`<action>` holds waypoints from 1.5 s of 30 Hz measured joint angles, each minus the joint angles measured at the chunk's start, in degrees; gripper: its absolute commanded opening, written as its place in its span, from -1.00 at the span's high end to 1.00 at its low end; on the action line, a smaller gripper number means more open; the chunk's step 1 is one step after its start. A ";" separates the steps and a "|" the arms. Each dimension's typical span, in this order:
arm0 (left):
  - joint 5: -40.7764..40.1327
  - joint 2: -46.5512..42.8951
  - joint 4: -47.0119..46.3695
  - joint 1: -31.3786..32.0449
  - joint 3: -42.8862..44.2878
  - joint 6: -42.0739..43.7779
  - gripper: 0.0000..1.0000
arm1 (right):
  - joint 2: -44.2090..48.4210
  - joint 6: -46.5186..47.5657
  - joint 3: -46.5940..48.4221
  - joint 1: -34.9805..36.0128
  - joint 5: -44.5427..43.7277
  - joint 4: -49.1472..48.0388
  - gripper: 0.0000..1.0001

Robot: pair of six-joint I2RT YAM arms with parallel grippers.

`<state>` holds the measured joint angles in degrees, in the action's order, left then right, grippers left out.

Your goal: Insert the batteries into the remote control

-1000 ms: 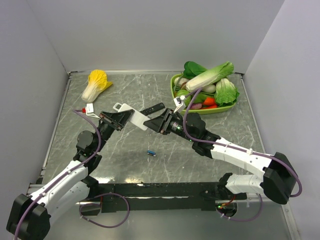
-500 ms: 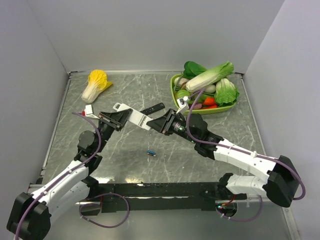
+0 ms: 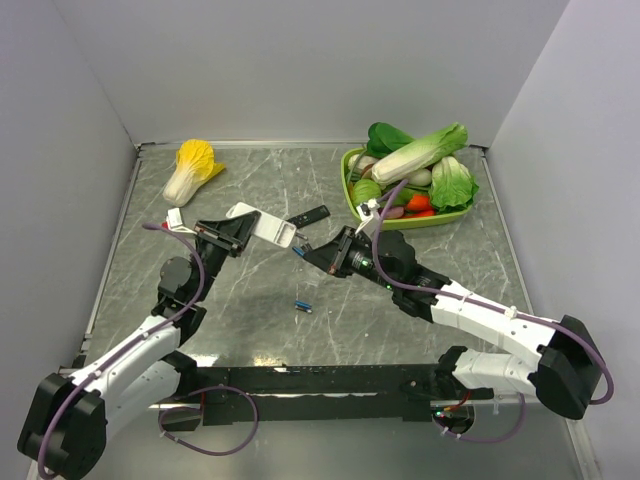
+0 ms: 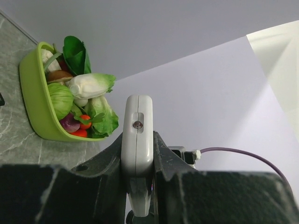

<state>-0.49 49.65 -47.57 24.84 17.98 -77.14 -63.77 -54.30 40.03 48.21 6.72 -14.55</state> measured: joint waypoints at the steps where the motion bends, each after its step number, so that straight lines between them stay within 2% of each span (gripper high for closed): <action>1: 0.04 0.02 0.00 0.00 -0.02 0.04 0.97 | 0.00 0.15 -0.04 -0.09 0.00 0.02 1.00; 5: 0.22 -0.57 1.29 -0.20 -0.39 1.95 0.97 | 0.55 1.25 -0.96 -1.53 -0.09 1.29 1.00; 10: 0.33 -4.55 10.73 -1.86 -0.33 8.07 0.97 | 1.25 6.01 -0.98 -4.04 -1.18 8.63 0.61; 11: 0.39 -5.73 13.18 -2.51 -0.33 9.25 0.97 | 1.40 7.41 -0.98 -4.70 -1.33 10.40 0.47; 13: 0.50 -7.91 17.59 -4.04 -0.39 11.26 0.97 | 1.38 10.62 -0.98 -6.19 -1.38 14.10 0.34; 14: 0.57 -9.11 19.58 -4.83 -0.55 12.04 0.97 | 1.29 11.58 -0.98 -6.60 -1.38 15.41 0.22; 16: 0.66 -11.37 22.38 -6.38 -1.75 13.03 0.98 | 0.66 14.64 -0.98 -7.43 -1.25 17.92 0.12; 21: 0.70 -15.10 28.61 -8.24 -7.10 13.84 0.97 | -5.03 23.17 0.76 -7.98 0.28 23.63 0.07; 28: 1.75 -18.10 35.98 -8.70 -11.74 14.78 0.98 | -16.22 33.90 9.27 -7.34 2.60 30.21 0.03; 35: 2.71 -20.96 36.24 -8.81 -14.12 16.09 0.98 | -25.31 41.38 17.92 -2.86 3.43 35.10 0.04; 45: 5.29 -19.12 34.49 -9.44 -15.50 17.92 0.98 | -33.40 47.06 25.33 4.55 5.42 38.95 0.05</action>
<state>4.80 30.52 -13.08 15.40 2.48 -59.22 -97.17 -7.25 65.36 52.75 12.14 24.40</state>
